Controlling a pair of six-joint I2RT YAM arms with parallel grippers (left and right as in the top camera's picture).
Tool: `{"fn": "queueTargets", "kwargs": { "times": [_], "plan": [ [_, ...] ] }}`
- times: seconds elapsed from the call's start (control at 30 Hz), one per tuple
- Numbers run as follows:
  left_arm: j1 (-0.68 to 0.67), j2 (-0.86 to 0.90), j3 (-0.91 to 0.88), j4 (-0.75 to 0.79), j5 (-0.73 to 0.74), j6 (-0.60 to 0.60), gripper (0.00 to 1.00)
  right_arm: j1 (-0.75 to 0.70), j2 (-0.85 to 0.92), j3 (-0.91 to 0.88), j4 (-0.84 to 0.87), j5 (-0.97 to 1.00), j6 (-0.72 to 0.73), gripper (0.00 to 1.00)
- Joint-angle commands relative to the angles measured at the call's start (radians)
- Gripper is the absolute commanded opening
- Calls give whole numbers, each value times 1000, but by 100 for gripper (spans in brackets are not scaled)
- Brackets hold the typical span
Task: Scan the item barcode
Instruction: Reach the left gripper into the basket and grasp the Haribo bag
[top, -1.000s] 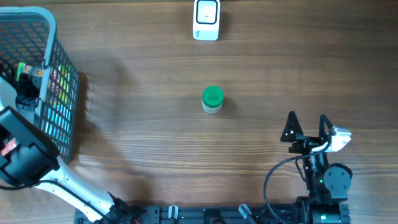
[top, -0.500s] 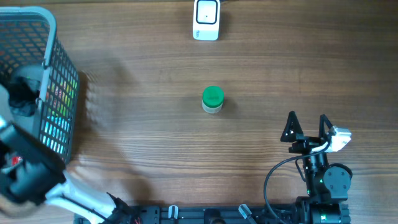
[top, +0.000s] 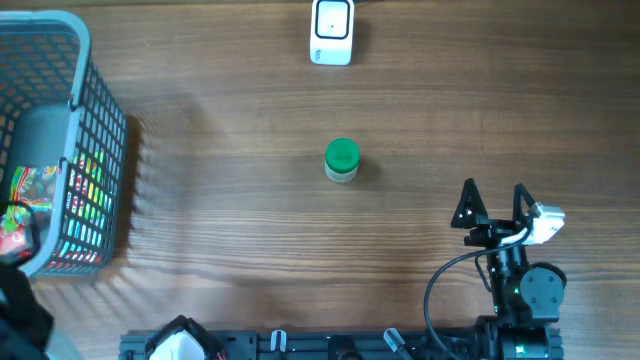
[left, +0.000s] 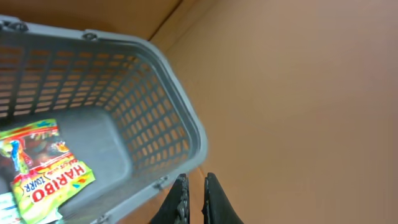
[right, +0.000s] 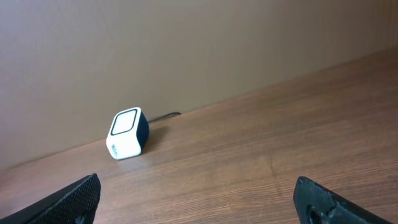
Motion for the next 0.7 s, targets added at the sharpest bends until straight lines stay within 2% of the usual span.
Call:
{"fn": "queueTargets", "kwargs": {
  "times": [0.0, 0.07, 0.23, 0.43, 0.67],
  "plan": [
    [-28, 32, -17, -19, -198, -20, 44, 5, 0, -1, 5, 10, 6, 100],
    [-28, 69, -17, -51, -257, -40, 100, 5, 0, -1, 5, 10, 6, 100],
    [-28, 277, -17, -140, -270, -108, 100, 5, 0, -1, 5, 10, 6, 100],
    [-26, 544, -17, -221, -271, -257, 100, 5, 0, -1, 5, 10, 6, 100],
    [-14, 750, -18, -259, -292, -308, 100, 5, 0, -1, 5, 10, 6, 100]
  ]
}}
